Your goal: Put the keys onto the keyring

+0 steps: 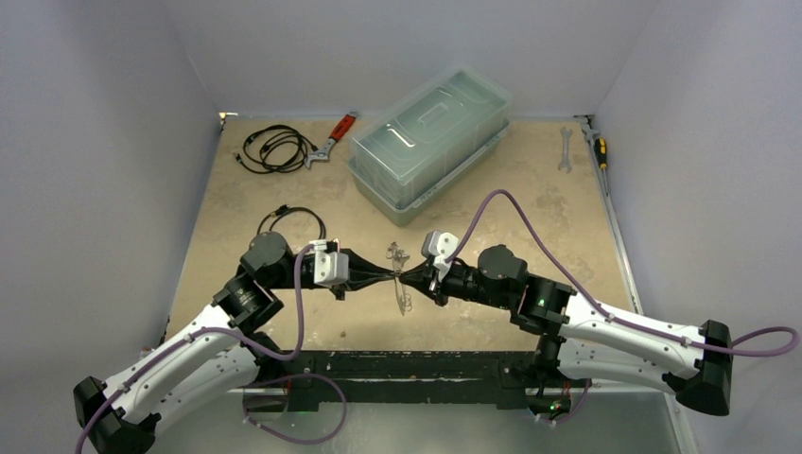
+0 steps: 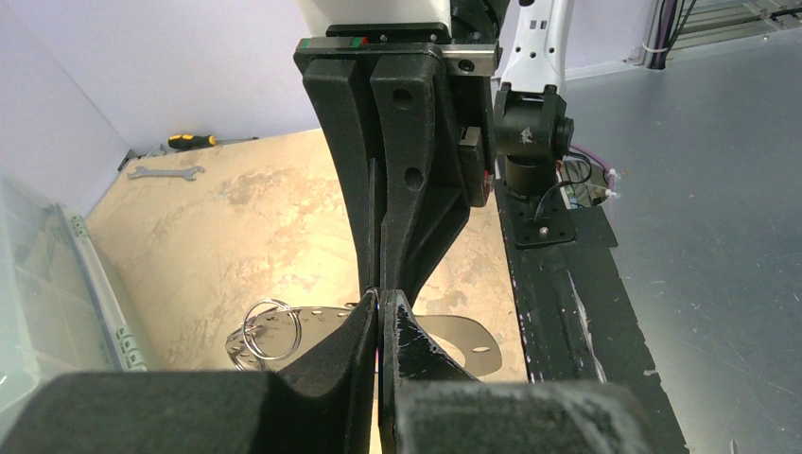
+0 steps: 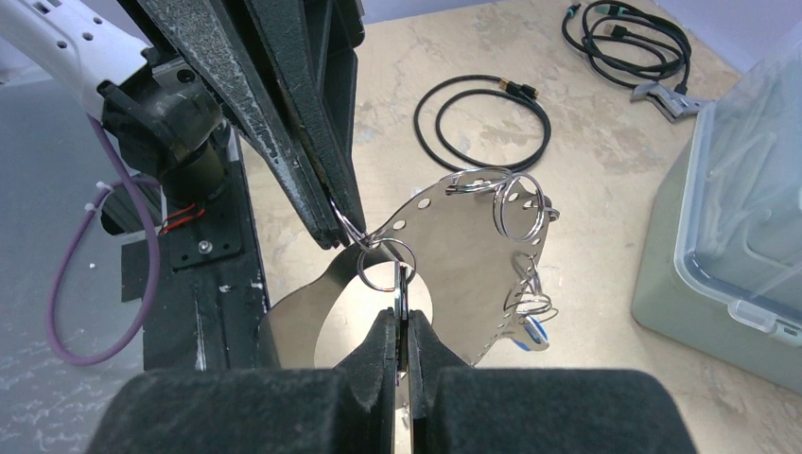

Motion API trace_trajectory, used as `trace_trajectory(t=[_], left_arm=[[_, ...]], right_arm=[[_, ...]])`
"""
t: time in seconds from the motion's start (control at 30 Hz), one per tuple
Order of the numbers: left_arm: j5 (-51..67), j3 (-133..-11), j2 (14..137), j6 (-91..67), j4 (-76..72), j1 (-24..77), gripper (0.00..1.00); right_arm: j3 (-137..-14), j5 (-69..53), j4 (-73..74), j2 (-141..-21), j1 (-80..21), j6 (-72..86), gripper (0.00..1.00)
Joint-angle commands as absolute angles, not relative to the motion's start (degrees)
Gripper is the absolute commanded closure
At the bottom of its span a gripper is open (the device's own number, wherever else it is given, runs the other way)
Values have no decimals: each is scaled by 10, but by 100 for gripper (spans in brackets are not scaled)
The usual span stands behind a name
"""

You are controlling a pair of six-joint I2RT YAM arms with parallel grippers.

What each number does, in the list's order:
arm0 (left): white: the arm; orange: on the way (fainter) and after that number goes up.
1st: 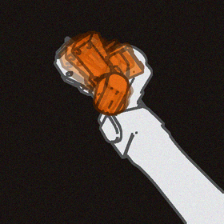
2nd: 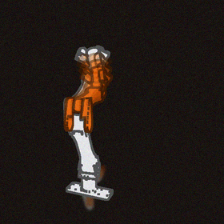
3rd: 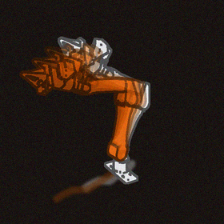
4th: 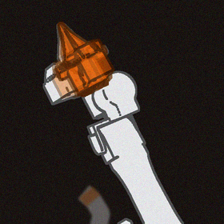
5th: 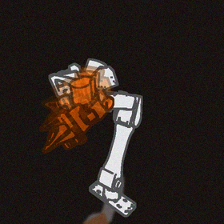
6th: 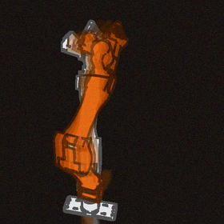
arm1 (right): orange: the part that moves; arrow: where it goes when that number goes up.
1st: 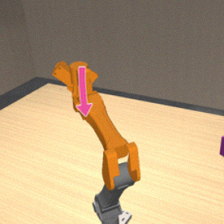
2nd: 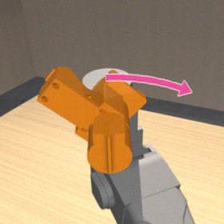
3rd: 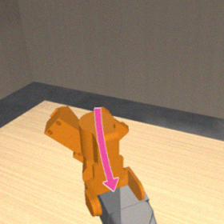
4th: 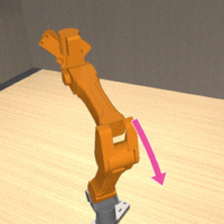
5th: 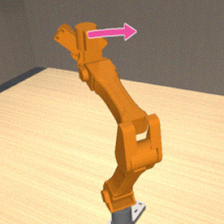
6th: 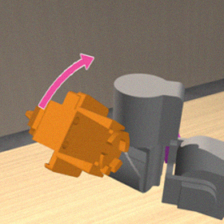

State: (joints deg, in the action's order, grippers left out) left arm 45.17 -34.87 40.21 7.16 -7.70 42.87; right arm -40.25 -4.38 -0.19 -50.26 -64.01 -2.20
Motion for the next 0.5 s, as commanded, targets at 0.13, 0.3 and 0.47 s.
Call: trace_trajectory(t=[0.13, 0.3, 0.47], left_arm=[[437, -369, 402, 100, -50, 430, 100], [408, -374, 401, 115, -30, 430, 100], [417, -373, 406, 109, -38, 430, 100]], right_arm=[[-440, -15, 12, -485, -636, -20, 100], [-436, -19, 19, -487, -636, -6, 100], [-432, -40, 7, -489, -636, -4, 100]])
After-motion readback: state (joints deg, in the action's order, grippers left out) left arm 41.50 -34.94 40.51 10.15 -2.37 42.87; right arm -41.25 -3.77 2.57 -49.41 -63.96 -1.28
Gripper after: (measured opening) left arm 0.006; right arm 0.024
